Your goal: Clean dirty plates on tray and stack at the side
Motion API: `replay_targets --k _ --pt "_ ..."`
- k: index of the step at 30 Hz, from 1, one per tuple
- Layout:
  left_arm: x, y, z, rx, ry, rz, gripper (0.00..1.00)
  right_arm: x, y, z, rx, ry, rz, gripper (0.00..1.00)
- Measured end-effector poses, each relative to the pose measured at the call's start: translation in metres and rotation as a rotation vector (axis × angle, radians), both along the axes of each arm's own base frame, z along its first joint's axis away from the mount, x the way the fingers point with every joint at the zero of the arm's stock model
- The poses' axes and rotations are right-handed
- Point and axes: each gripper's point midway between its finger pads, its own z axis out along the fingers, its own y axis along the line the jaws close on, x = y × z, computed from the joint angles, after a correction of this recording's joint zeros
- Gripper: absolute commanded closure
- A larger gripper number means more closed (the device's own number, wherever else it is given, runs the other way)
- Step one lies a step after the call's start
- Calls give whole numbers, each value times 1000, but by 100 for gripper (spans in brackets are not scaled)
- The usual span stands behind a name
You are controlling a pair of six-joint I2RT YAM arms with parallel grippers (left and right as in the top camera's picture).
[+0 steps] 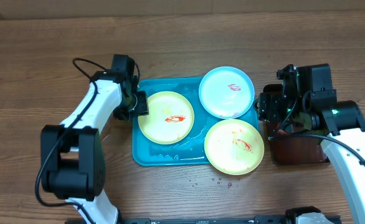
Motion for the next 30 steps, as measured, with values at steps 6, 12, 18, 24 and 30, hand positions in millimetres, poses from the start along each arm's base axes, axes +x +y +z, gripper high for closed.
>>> replay_targets --k 6,12,18,24,30 --pt "-2 -4 -22 4 48 -27 73 0 0 0 -2 -1 -2 24" --pt "-1 -4 -22 3 50 -38 96 1 -2 0 -12 -2 -7 32" --pt "-1 -5 -22 -3 51 -38 96 -1 -24 -9 -59 51 -181 37" --pt "-1 -5 -22 -3 50 -42 96 8 -69 -45 -105 182 -399 33" --pt "-1 -5 -22 -2 48 -56 96 20 -115 -108 -116 345 -496 34"
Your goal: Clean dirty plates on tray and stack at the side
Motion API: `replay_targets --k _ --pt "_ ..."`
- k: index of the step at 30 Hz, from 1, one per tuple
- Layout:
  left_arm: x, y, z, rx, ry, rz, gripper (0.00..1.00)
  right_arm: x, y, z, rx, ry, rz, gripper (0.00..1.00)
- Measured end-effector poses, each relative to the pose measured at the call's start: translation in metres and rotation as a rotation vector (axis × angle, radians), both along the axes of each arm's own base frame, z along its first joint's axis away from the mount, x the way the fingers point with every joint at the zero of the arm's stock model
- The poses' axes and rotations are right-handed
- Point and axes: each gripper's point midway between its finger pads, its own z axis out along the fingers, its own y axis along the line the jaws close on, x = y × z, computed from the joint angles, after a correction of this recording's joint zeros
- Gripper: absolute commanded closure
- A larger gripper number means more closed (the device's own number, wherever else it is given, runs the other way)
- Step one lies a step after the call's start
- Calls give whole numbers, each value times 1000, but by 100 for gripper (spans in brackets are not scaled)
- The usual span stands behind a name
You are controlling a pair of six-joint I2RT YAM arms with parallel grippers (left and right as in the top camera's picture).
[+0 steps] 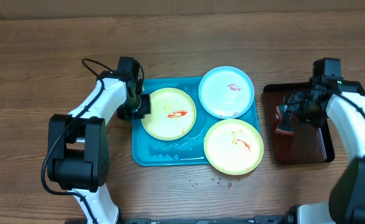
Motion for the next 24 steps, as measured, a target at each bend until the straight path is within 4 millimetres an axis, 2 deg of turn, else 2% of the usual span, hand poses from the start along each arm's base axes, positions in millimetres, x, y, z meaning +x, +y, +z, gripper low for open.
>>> replay_targets --k 6,10,13,14,16,17,24 --pt "0 0 0 0 -2 0 96 11 3 -42 25 63 83 40" --pt "0 0 0 0 -2 0 96 8 4 -66 39 119 110 54" --pt "0 0 0 0 -2 0 96 7 5 -69 41 130 119 66" --pt "0 0 0 0 -2 0 96 7 5 -69 39 130 123 79" --pt "1 0 0 0 -2 0 96 8 4 -69 35 128 129 94" --pt "1 0 0 0 -2 0 96 8 4 -69 33 128 132 96" --pt "1 0 0 0 -2 0 96 8 2 -69 19 128 132 96"
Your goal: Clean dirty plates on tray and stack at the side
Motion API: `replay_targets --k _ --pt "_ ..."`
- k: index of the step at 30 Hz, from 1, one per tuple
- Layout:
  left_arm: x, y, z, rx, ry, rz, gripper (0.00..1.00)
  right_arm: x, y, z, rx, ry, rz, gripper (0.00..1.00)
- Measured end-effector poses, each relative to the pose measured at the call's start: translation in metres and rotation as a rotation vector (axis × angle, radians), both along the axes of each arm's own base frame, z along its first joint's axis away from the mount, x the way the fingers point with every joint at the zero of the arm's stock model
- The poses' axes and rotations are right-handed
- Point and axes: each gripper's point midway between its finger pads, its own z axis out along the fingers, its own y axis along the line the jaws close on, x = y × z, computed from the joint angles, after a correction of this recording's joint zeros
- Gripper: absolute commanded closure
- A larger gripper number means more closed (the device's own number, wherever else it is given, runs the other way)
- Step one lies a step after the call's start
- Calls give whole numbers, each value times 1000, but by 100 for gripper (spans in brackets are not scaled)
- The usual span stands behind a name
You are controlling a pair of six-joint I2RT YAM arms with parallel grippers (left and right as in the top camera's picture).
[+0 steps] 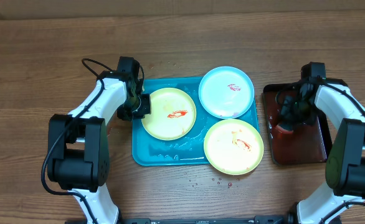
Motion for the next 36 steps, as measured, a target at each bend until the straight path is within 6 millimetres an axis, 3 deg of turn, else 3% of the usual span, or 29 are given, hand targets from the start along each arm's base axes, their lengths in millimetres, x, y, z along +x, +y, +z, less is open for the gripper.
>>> replay_targets --k 1,2,3,5,10,14,24,27,30,33,36 --pt "0 0 0 0 0 0 96 -1 0 0 0 2 0 96" --pt "0 0 0 0 0 0 96 -2 0 0 0 8 0 92" --pt "0 0 0 0 0 0 96 -4 0 0 1 15 -1 81" --pt "0 0 0 0 0 0 96 -9 1 0 4 37 -12 77" --pt "0 0 0 0 2 0 96 -18 2 0 7 77 -60 78" --pt "0 0 0 0 2 0 96 -21 2 0 9 89 -84 96" --pt "0 0 0 1 2 0 96 -29 3 8 13 136 -101 96" --pt "0 0 0 0 2 0 96 -23 3 28 18 136 -102 96" --pt "-1 0 0 1 3 0 96 -1 9 67 46 52 -89 96" --pt "-1 0 0 1 5 0 96 21 29 112 101 -69 -26 96" --pt "-1 0 0 0 4 -13 95 38 68 147 156 -172 81 96"
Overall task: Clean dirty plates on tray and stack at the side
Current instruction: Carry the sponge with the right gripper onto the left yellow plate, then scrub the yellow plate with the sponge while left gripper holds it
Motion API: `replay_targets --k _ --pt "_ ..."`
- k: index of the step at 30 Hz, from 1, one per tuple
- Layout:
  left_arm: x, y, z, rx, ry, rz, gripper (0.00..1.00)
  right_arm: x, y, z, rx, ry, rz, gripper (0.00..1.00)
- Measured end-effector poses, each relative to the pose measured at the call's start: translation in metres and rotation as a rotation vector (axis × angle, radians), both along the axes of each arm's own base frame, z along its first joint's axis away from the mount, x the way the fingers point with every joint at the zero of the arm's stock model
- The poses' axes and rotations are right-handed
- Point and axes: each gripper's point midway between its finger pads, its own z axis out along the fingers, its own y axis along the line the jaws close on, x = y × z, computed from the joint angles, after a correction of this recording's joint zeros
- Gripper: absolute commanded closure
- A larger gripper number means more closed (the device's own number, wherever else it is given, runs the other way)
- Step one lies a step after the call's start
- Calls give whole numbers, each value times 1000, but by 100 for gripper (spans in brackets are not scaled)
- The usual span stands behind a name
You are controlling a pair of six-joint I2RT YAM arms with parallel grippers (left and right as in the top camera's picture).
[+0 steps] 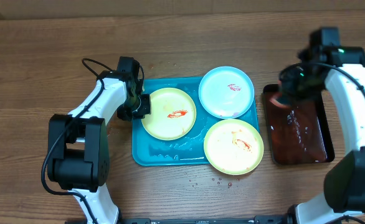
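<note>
Three dirty plates sit on the blue tray [164,155]. A yellow-green plate [168,113] with a red smear lies at the left, a light blue plate [227,91] at the back right, and a second yellow plate [234,145] at the front right, overhanging the tray's edge. My left gripper [140,104] is shut on the left rim of the first yellow plate. My right gripper [284,99] is raised over the back left corner of the dark brown tray [307,143]. It is shut on a red sponge [281,103] that is only partly visible.
The brown tray stands to the right of the blue tray, and its glossy bottom shows wet streaks. A few small drops lie on the wooden table [45,50] in front of the blue tray. The left arm's cable loops above its wrist.
My right gripper has come up and back from low inside the brown tray, with the red sponge in it. The left gripper and all three plates are where they were.
At first my left gripper was at the rim of the left yellow plate and my right arm hung over the brown tray's left side. Then the plate sat slightly farther right. The right gripper was down on the red sponge in the tray and now holds it higher.
</note>
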Motion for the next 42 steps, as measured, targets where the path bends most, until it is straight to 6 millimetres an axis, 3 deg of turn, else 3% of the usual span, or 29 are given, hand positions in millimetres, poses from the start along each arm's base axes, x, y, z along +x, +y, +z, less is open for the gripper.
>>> replay_targets --k 3,8,12,14,20,27,33,42 --pt "0 -1 0 -5 -1 -14 96 11 55 13 37 -82 128 96" --pt "0 -2 0 -11 -1 -25 96 7 158 18 107 -169 327 96" --pt "0 -2 0 -12 -1 -30 96 0 218 -2 143 -165 417 96" --pt "0 -2 0 -12 -1 -30 96 -2 235 -19 146 -145 436 96" --pt "0 -2 0 -12 -2 -33 96 -6 263 -79 128 -53 459 96" --pt "0 -2 0 -12 -2 -33 96 -14 265 -131 79 48 440 96" --pt "0 -2 0 -13 -2 -33 96 -12 269 -142 95 62 418 96" --pt "0 -2 0 -13 -2 -34 96 -7 318 -145 356 74 435 96"
